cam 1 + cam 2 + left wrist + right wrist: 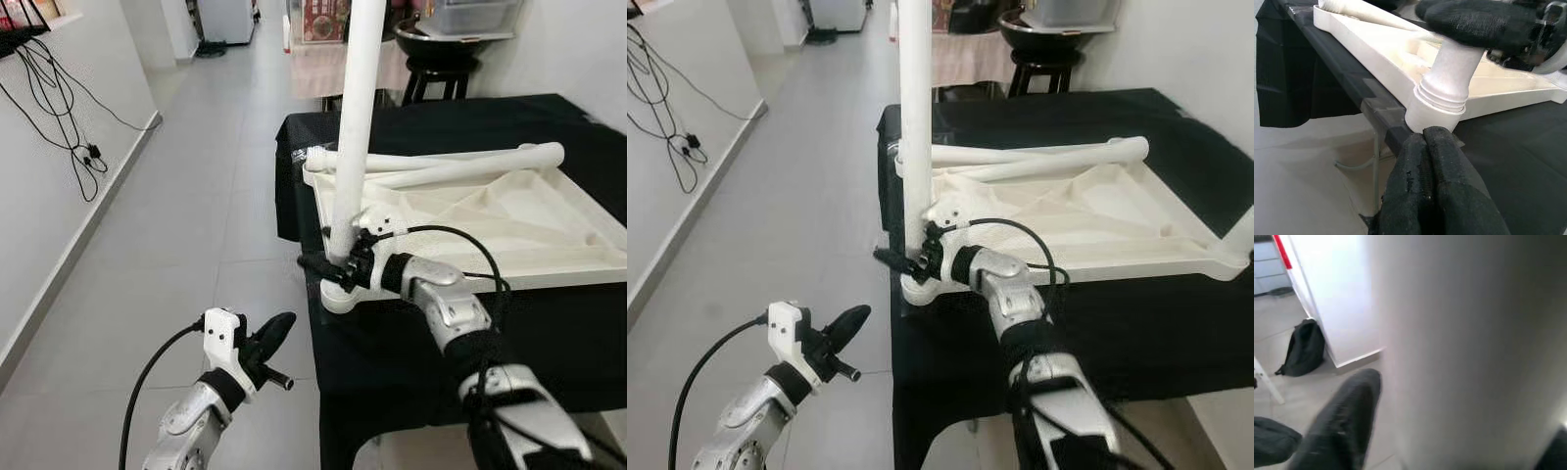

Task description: Building children table

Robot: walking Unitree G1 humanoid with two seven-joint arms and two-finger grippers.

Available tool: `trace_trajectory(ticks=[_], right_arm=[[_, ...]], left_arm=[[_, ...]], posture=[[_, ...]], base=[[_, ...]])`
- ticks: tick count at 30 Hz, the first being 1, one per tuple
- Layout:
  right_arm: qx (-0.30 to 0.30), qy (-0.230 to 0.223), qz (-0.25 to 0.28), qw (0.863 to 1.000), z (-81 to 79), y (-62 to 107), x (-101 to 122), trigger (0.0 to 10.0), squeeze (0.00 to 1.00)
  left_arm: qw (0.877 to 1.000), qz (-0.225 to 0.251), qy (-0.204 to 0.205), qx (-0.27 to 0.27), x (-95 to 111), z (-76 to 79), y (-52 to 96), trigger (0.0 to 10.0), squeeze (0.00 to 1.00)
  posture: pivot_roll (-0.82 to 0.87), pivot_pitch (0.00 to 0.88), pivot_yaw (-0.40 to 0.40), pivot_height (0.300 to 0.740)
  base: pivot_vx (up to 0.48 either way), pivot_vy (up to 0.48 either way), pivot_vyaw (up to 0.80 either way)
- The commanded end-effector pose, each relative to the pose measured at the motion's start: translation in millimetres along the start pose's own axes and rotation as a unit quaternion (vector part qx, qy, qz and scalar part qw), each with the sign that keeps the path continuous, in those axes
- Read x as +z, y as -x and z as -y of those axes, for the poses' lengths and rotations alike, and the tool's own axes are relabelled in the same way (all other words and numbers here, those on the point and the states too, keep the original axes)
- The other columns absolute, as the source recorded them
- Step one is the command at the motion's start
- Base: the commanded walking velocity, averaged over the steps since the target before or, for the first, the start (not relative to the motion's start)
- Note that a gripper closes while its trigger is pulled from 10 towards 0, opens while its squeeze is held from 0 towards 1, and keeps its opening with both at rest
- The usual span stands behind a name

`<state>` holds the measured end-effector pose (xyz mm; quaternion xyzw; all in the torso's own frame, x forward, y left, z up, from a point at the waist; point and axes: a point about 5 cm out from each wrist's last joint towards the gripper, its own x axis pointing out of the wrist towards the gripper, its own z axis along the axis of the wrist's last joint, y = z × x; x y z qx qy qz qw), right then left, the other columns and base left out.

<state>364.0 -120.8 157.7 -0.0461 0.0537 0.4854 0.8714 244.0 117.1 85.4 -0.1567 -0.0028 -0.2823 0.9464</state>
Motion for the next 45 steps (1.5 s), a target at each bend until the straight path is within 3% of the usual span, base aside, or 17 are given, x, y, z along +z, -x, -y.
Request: trace_trajectory(ticks=[1,16,17,18,19,21,22,24,25,30,32,33,34,41,42,43,45], right_arm=[[0.030,-0.005,0.005,1.000,-3.6,-4.9,1.7,0.0,0.00],[-0.010,-0.029,0.012,0.999,-0.1,9.9,-21.7,0.0,0.00],[-0.150,-0.046,0.016,0.988,-0.2,6.3,-34.3,0.0,0.00],[-0.150,-0.046,0.016,0.988,-0.2,6.3,-34.3,0.0,0.00],[-0.255,-0.060,0.015,0.965,-0.9,7.2,-43.9,0.0,0.00],[-0.255,-0.060,0.015,0.965,-0.9,7.2,-43.9,0.0,0.00],[-0.320,-0.078,0.001,0.944,-23.6,3.2,-63.0,0.0,0.00],[-0.320,-0.078,0.001,0.944,-23.6,3.2,-63.0,0.0,0.00],[-0.348,-0.103,-0.007,0.932,-42.2,-2.2,-74.8,0.0,0.00],[-0.343,-0.114,-0.013,0.932,-57.2,-14.9,-79.0,0.0,0.00],[-0.340,-0.107,-0.017,0.934,-54.0,-19.3,-75.4,1.3,0.00],[-0.331,-0.098,-0.013,0.939,-49.8,-22.1,-70.2,10.0,0.00],[-0.298,-0.099,0.003,0.949,-45.3,-26.4,-60.9,10.0,1.00],[-0.097,-0.062,0.080,0.990,-35.8,-35.8,-6.5,10.0,1.00],[-0.082,-0.049,0.080,0.992,-36.3,-34.7,-1.6,10.0,0.67],[-0.061,-0.044,0.078,0.994,-37.0,-34.1,2.3,10.0,0.00],[0.016,-0.015,0.068,0.997,-34.8,-31.6,10.9,10.0,0.00]], left_arm=[[1.000,-0.008,0.000,0.005,-4.2,-1.3,1.9,10.0,0.00],[1.000,-0.009,0.003,0.003,-4.4,0.2,4.0,10.0,0.00],[1.000,-0.008,0.003,0.003,-3.9,0.2,5.2,10.0,0.00],[1.000,-0.008,0.003,0.003,-3.9,0.2,5.2,10.0,0.00],[1.000,-0.008,0.003,0.003,-3.4,0.2,6.2,10.0,0.00],[1.000,-0.008,0.003,0.003,-3.4,0.2,6.2,10.0,0.00],[1.000,-0.008,0.002,0.003,-2.8,-0.1,7.2,10.0,0.00],[1.000,-0.008,0.002,0.003,-2.8,-0.1,7.2,10.0,0.00],[1.000,-0.009,0.001,0.004,-2.5,-0.3,7.8,10.0,0.00],[1.000,-0.012,0.002,0.002,-2.9,-0.6,7.6,10.0,0.00],[1.000,-0.012,0.002,0.002,-3.1,-0.6,7.2,10.0,0.00],[1.000,-0.012,0.001,0.002,-3.2,-0.5,6.5,10.0,0.00],[1.000,-0.012,0.001,0.002,-3.0,-0.5,5.9,10.0,0.00],[1.000,-0.011,0.000,0.003,-2.1,-1.2,5.0,10.0,0.00],[1.000,-0.011,0.000,0.003,-2.2,-1.2,5.0,10.0,0.00],[1.000,-0.011,0.000,0.003,-2.2,-1.4,5.0,10.0,0.00],[1.000,-0.011,-0.001,0.004,-2.4,-1.5,4.4,10.0,0.00]], posture=[[0.01,0.000,0.007,0.740],[-0.01,0.000,0.014,0.740],[-0.02,0.000,0.011,0.740],[-0.02,0.000,0.011,0.740],[-0.02,0.000,0.012,0.740],[-0.02,0.000,0.012,0.740],[-0.01,0.000,0.020,0.740],[-0.01,0.000,0.020,0.740],[-0.02,0.000,0.031,0.740],[-0.01,0.000,0.029,0.740],[-0.01,0.000,0.025,0.740],[-0.01,0.000,0.024,0.740],[-0.01,0.000,0.022,0.740],[0.00,0.000,0.019,0.740],[0.00,0.000,0.018,0.740],[0.00,0.000,0.019,0.740],[0.00,0.000,0.021,0.740]], base=[[0.000,0.000,0.00],[0.000,0.000,0.00],[0.000,0.000,0.00],[0.000,0.000,0.00],[0.000,0.000,0.00],[0.000,0.000,0.00],[0.000,0.000,0.00],[0.000,0.000,0.00],[0.000,0.000,0.00],[0.000,0.000,0.00],[0.000,0.000,0.00],[0.000,0.000,0.00],[0.000,0.000,0.00],[0.000,0.000,0.00],[0.000,0.000,0.00],[0.000,0.000,0.00],[0.000,0.000,0.00]])
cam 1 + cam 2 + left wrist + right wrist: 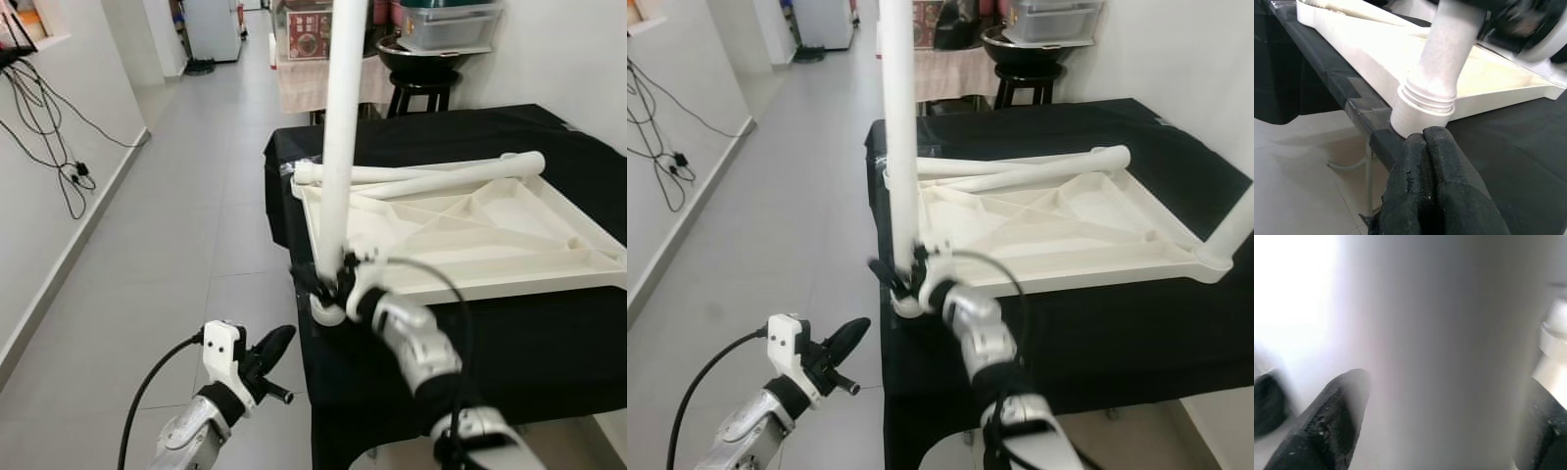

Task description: Building children table

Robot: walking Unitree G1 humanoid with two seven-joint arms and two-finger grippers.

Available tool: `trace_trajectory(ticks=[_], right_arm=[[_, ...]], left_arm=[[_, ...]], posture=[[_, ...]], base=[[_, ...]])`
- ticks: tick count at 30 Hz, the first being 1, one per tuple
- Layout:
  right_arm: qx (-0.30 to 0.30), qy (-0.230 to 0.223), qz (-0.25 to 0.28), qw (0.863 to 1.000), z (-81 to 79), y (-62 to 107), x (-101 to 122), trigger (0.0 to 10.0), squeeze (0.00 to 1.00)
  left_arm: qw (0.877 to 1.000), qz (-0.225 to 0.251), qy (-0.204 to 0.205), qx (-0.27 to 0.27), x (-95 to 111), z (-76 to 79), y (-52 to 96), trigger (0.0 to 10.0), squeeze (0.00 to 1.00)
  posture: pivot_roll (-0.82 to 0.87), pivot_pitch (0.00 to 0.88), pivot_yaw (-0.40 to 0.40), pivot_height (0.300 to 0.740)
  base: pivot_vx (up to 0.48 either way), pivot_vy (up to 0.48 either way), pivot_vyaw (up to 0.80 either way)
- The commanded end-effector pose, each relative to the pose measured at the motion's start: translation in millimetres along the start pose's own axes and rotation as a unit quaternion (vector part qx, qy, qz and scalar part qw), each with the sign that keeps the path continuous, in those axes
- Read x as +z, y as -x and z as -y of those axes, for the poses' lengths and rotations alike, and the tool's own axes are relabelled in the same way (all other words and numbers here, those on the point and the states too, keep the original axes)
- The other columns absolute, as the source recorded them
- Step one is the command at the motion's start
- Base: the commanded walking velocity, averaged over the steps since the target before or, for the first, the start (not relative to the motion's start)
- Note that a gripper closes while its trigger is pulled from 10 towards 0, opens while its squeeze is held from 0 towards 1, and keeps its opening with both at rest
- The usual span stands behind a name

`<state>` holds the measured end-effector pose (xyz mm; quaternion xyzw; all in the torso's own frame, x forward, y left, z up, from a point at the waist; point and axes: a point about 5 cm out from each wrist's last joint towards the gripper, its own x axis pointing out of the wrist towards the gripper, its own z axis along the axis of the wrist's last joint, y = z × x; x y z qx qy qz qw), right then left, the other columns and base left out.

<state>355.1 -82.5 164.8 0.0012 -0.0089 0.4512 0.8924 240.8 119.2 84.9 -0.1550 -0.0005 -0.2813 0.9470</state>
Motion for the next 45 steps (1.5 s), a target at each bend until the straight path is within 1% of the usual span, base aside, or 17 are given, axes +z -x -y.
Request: trace_trajectory(ticks=[1,9,10,19,25,27,28,29,30,32,33,35,39,42,43,44,45], right_arm=[[0.056,-0.005,-0.010,0.998,-7.7,-4.3,-1.6,10.0,0.00],[0.130,-0.014,-0.028,0.991,6.9,-7.9,8.3,10.0,0.00],[0.135,-0.015,-0.028,0.990,7.6,-8.1,9.0,0.0,0.00],[0.136,-0.040,-0.037,0.989,14.6,-0.3,3.9,0.0,0.00],[0.085,-0.036,-0.032,0.995,21.2,13.5,-6.3,0.0,0.00],[0.035,-0.038,-0.039,0.998,20.9,20.2,-18.0,0.0,0.00],[-0.039,-0.040,-0.047,0.997,13.1,23.5,-35.6,0.0,0.00],[-0.039,-0.040,-0.047,0.997,13.1,23.5,-35.6,0.0,0.00],[-0.090,-0.041,-0.051,0.994,7.0,26.3,-46.6,0.0,0.00],[-0.275,-0.082,-0.059,0.956,-13.7,36.1,-74.8,0.0,0.00],[-0.275,-0.082,-0.059,0.956,-13.7,36.1,-74.8,0.0,0.00],[-0.265,-0.081,-0.083,0.957,-44.7,28.1,-91.1,0.0,0.00],[-0.237,-0.083,-0.089,0.964,-48.9,18.2,-94.3,0.0,0.00],[-0.245,-0.083,-0.090,0.962,-42.4,14.6,-88.7,0.0,0.00],[-0.251,-0.082,-0.090,0.960,-37.9,12.7,-85.0,9.2,0.00],[-0.252,-0.085,-0.092,0.960,-31.3,11.0,-81.2,10.0,0.00],[-0.252,-0.085,-0.092,0.960,-31.3,11.0,-81.2,10.0,0.00]], left_arm=[[1.000,-0.009,0.000,0.002,-2.3,-1.4,0.6,10.0,0.00],[1.000,-0.011,-0.001,0.002,-3.5,-1.2,-0.1,10.0,0.00],[1.000,-0.012,-0.001,0.002,-3.6,-1.3,0.1,10.0,0.00],[1.000,-0.013,0.001,0.003,-4.4,-0.8,1.0,10.0,0.00],[1.000,-0.012,0.004,0.002,-3.9,-0.4,2.1,10.0,0.00],[1.000,-0.012,0.005,0.002,-3.6,-0.5,3.1,10.0,0.00],[1.000,-0.012,0.005,0.002,-3.3,-0.9,4.0,10.0,0.00],[1.000,-0.012,0.005,0.002,-3.3,-0.9,4.0,10.0,0.00],[1.000,-0.012,0.005,0.002,-3.1,-1.2,4.7,10.0,0.00],[1.000,-0.013,0.005,0.001,-2.4,-2.0,5.2,10.0,0.00],[1.000,-0.013,0.005,0.001,-2.4,-2.0,5.2,10.0,0.00],[1.000,-0.014,0.005,0.000,-2.5,-2.9,4.7,10.0,0.00],[1.000,-0.014,0.004,0.002,-2.6,-3.7,3.7,10.0,0.00],[1.000,-0.012,0.003,0.004,-2.6,-3.7,2.5,10.0,0.00],[1.000,-0.011,0.003,0.005,-2.6,-3.7,2.1,10.0,0.00],[1.000,-0.009,0.002,0.007,-2.6,-3.8,1.6,10.0,0.00],[1.000,-0.009,0.002,0.007,-2.6,-3.8,1.6,10.0,0.00]], posture=[[0.00,0.000,0.021,0.740],[0.01,0.000,0.022,0.740],[0.01,0.000,0.022,0.740],[0.01,0.000,0.027,0.740],[0.00,0.000,0.033,0.740],[-0.01,0.000,0.033,0.740],[-0.03,0.000,0.037,0.740],[-0.03,0.000,0.037,0.740],[-0.03,0.000,0.037,0.740],[-0.03,0.000,0.041,0.740],[-0.03,0.000,0.041,0.740],[-0.02,0.000,0.040,0.740],[-0.02,0.000,0.026,0.740],[-0.01,0.000,0.016,0.740],[-0.01,0.000,0.014,0.740],[-0.01,0.000,0.013,0.740],[-0.01,0.000,0.013,0.740]], base=[[0.000,0.000,0.00],[0.000,0.000,0.00],[0.000,0.000,0.00],[0.000,0.000,0.00],[0.000,0.000,0.00],[0.000,0.000,0.00],[0.000,0.000,0.00],[0.000,0.000,0.00],[0.000,0.000,0.00],[0.000,0.000,0.00],[0.000,0.000,0.00],[0.000,0.000,0.00],[0.000,0.000,0.00],[0.000,0.000,0.00],[0.000,0.000,0.00],[0.000,0.000,0.00],[0.000,0.000,0.00]])
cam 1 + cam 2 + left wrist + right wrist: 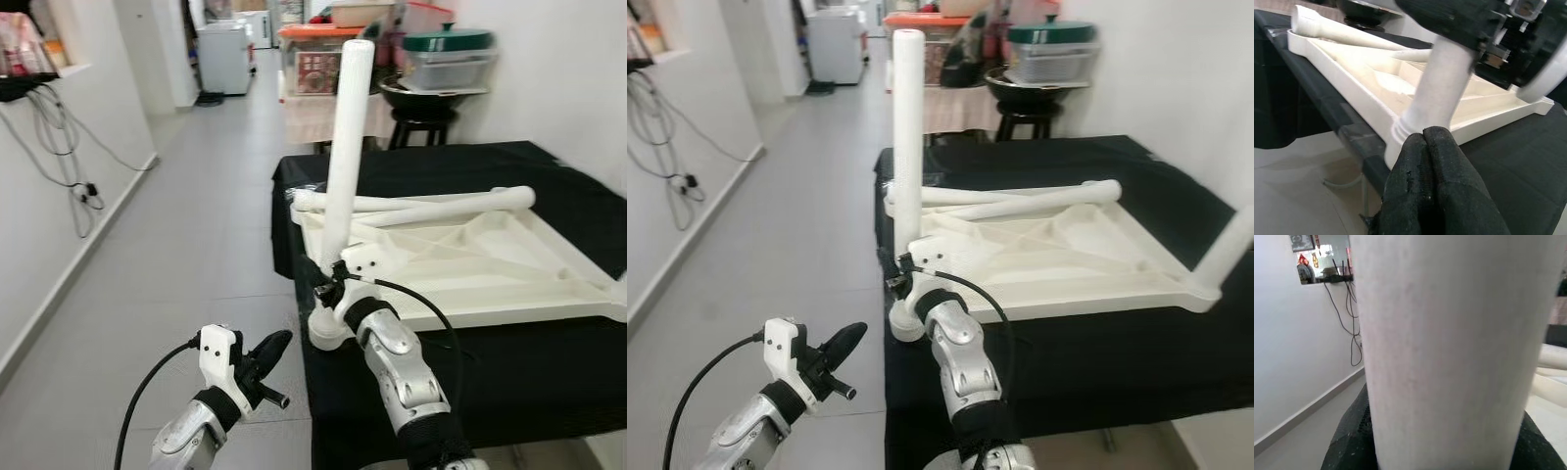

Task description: Building children table

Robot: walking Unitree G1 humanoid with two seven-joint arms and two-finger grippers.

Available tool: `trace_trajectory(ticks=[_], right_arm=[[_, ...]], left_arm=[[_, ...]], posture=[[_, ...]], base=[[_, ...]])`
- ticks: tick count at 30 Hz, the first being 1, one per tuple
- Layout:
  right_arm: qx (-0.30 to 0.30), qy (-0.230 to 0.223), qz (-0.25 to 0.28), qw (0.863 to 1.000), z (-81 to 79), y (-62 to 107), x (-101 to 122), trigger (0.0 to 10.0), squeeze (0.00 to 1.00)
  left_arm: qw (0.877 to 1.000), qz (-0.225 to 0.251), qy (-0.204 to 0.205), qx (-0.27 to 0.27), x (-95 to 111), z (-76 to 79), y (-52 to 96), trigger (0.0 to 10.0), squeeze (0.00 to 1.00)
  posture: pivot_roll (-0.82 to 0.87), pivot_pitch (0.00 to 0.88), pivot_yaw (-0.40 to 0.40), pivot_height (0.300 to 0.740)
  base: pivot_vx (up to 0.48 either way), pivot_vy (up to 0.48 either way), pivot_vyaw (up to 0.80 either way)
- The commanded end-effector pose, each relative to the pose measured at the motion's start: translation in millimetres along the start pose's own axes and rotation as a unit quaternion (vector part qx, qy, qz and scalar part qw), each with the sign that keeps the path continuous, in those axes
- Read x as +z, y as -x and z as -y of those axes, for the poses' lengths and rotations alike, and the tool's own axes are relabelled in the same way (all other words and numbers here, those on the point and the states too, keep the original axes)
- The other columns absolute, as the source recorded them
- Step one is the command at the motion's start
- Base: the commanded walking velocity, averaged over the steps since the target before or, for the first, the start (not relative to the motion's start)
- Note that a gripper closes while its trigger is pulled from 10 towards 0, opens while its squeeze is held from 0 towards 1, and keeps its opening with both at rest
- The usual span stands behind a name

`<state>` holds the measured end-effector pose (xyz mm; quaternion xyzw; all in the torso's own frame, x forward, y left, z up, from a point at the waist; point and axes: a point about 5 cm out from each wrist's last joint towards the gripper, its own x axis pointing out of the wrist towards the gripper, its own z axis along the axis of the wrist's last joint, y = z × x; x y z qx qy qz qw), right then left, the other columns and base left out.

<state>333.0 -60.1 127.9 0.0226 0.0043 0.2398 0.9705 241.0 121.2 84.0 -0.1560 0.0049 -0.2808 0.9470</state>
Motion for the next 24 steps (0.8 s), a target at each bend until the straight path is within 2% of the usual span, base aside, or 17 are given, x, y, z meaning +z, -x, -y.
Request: trace_trajectory(ticks=[1,2,3,6,7,9,10,11,12,14,15,16,20,22,23,24], right_arm=[[-0.026,-0.041,-0.106,0.993,9.9,10.4,-40.3,10.0,0.00],[-0.026,-0.041,-0.106,0.993,9.9,10.4,-40.3,10.0,0.00],[0.001,-0.042,-0.104,0.994,10.5,7.0,-34.2,10.0,1.00],[0.119,-0.030,-0.072,0.990,11.4,-2.9,-6.9,10.0,1.00],[0.119,-0.030,-0.072,0.990,11.4,-2.9,-6.9,10.0,1.00],[0.196,-0.005,-0.050,0.979,14.5,-6.2,10.7,10.0,1.00],[0.234,0.005,-0.044,0.971,17.5,-6.5,17.8,10.0,0.00],[0.259,0.011,-0.042,0.965,19.6,-6.7,22.4,10.0,0.00],[0.259,0.011,-0.042,0.965,19.6,-6.7,22.4,10.0,0.00],[0.314,0.023,-0.046,0.948,25.1,-6.5,31.0,10.0,0.00],[0.351,0.038,-0.051,0.934,28.1,-7.1,36.5,10.0,0.00],[0.351,0.038,-0.051,0.934,28.1,-7.1,36.5,10.0,0.00],[0.403,0.031,-0.063,0.912,30.4,-8.0,42.5,10.0,0.00],[0.413,0.031,-0.065,0.908,31.5,-8.5,44.2,10.0,0.00],[0.416,0.015,-0.068,0.907,34.3,-9.9,45.6,2.2,0.00],[0.416,0.015,-0.068,0.907,34.3,-9.9,45.6,2.2,0.00]], left_arm=[[1.000,-0.004,0.000,0.007,-2.2,-1.9,0.0,10.0,0.00],[1.000,-0.004,0.000,0.007,-2.2,-1.9,0.0,10.0,0.00],[1.000,-0.003,0.000,0.008,-2.2,-2.0,-0.4,10.0,0.00],[1.000,-0.003,0.002,0.006,-2.2,-1.9,-1.7,10.0,0.00],[1.000,-0.003,0.002,0.006,-2.2,-1.9,-1.7,10.0,0.00],[1.000,-0.002,0.004,0.005,-2.3,-2.0,-2.8,10.0,0.00],[1.000,-0.002,0.004,0.005,-2.5,-1.7,-3.8,10.0,0.00],[1.000,-0.002,0.004,0.004,-2.6,-1.6,-4.6,10.0,0.00],[1.000,-0.002,0.004,0.004,-2.6,-1.6,-4.6,10.0,0.00],[1.000,-0.002,0.004,0.005,-2.9,-1.1,-5.5,10.0,0.00],[1.000,-0.001,0.003,0.006,-2.9,-1.1,-5.8,10.0,0.00],[1.000,-0.001,0.003,0.006,-2.9,-1.1,-5.8,10.0,0.00],[1.000,-0.001,0.002,0.007,-3.2,-1.5,-6.1,10.0,0.00],[1.000,-0.001,0.002,0.007,-3.1,-1.7,-6.1,10.0,0.00],[1.000,-0.002,0.002,0.007,-3.4,-2.0,-6.0,10.0,0.00],[1.000,-0.002,0.002,0.007,-3.4,-2.0,-6.0,10.0,0.00]], posture=[[-0.01,0.000,0.011,0.740],[-0.01,0.000,0.011,0.740],[-0.01,0.000,0.011,0.740],[-0.01,0.000,0.012,0.740],[-0.01,0.000,0.012,0.740],[-0.02,0.000,0.011,0.740],[-0.01,0.000,0.006,0.740],[-0.01,0.000,0.006,0.740],[-0.01,0.000,0.006,0.740],[0.00,0.000,0.002,0.740],[0.00,0.000,-0.002,0.740],[0.00,0.000,-0.002,0.740],[0.01,0.000,-0.002,0.740],[0.01,0.000,-0.002,0.740],[0.02,0.000,0.002,0.740],[0.02,0.000,0.002,0.740]], base=[[0.000,0.000,0.00],[0.000,0.000,0.00],[0.000,0.000,0.00],[0.000,0.000,0.00],[0.000,0.000,0.00],[0.000,0.000,0.00],[0.000,0.000,0.00],[0.000,0.000,0.00],[0.000,0.000,0.00],[0.000,0.000,0.00],[0.000,0.000,0.00],[0.000,0.000,0.00],[0.000,0.000,0.00],[0.000,0.000,0.00],[0.000,0.000,0.00],[0.000,0.000,0.00]])
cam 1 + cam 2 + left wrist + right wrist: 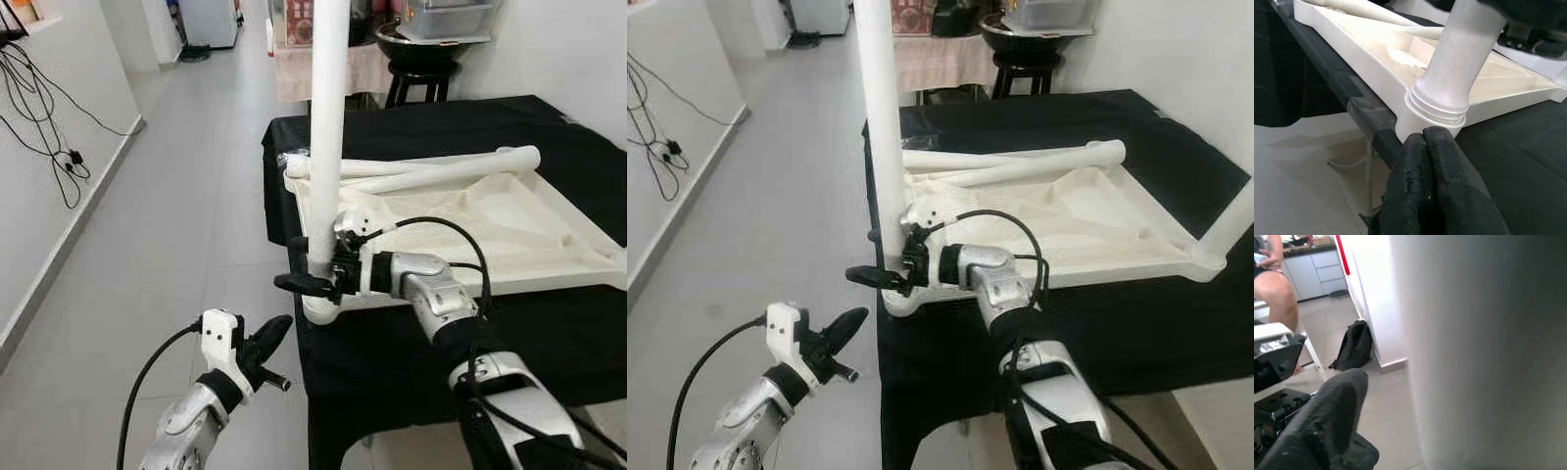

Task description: Building children table

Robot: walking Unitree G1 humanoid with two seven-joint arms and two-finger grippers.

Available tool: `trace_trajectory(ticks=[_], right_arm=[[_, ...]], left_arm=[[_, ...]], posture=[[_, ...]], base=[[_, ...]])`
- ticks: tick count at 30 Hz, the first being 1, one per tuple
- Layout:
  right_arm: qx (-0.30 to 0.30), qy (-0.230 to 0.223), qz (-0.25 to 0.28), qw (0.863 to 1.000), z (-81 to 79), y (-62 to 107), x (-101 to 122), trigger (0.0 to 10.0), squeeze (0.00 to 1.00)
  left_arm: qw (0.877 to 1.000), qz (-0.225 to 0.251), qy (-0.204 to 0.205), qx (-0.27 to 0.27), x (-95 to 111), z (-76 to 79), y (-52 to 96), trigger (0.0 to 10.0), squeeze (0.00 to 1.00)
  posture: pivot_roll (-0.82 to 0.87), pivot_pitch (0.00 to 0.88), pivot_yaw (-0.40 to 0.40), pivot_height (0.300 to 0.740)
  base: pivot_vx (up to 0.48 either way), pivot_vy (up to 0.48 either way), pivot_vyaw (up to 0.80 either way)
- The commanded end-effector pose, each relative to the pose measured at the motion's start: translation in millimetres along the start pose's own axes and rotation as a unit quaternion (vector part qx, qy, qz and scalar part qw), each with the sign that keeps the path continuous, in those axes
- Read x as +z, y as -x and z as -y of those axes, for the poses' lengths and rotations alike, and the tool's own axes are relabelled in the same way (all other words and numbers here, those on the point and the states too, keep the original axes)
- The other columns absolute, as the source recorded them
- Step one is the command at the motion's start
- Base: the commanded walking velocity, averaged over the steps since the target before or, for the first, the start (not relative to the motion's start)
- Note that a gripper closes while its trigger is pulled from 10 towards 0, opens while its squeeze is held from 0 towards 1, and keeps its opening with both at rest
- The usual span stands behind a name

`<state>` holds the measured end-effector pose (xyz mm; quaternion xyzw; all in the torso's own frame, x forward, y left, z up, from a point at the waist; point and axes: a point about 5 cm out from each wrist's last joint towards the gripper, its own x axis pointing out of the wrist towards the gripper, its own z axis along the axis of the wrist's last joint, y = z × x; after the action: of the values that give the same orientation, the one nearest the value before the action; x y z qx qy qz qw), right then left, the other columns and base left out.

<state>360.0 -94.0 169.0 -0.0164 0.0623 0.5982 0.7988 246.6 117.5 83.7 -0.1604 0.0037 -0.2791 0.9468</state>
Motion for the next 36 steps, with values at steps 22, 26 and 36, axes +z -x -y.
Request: trace_trajectory(ticks=[22,26,36], right_arm=[[-0.402,-0.127,-0.066,0.904,-59.6,27.0,-115.2,0.0,0.00],[-0.415,-0.121,-0.072,0.899,-60.5,20.6,-114.6,0.0,0.00],[-0.411,-0.067,-0.037,0.908,-17.1,-5.1,-63.3,10.0,1.00]], left_arm=[[1.000,-0.010,0.001,0.000,-3.0,-1.4,9.8,10.0,0.00],[1.000,-0.012,0.000,-0.002,-3.7,-1.7,9.1,10.0,0.00],[1.000,-0.018,-0.012,-0.008,-3.7,0.2,5.3,10.0,0.00]], posture=[[-0.02,0.000,-0.001,0.740],[-0.01,0.000,0.001,0.740],[-0.01,0.000,0.015,0.740]], base=[[0.000,0.000,0.00],[0.000,0.000,0.00],[0.000,0.000,0.00]])
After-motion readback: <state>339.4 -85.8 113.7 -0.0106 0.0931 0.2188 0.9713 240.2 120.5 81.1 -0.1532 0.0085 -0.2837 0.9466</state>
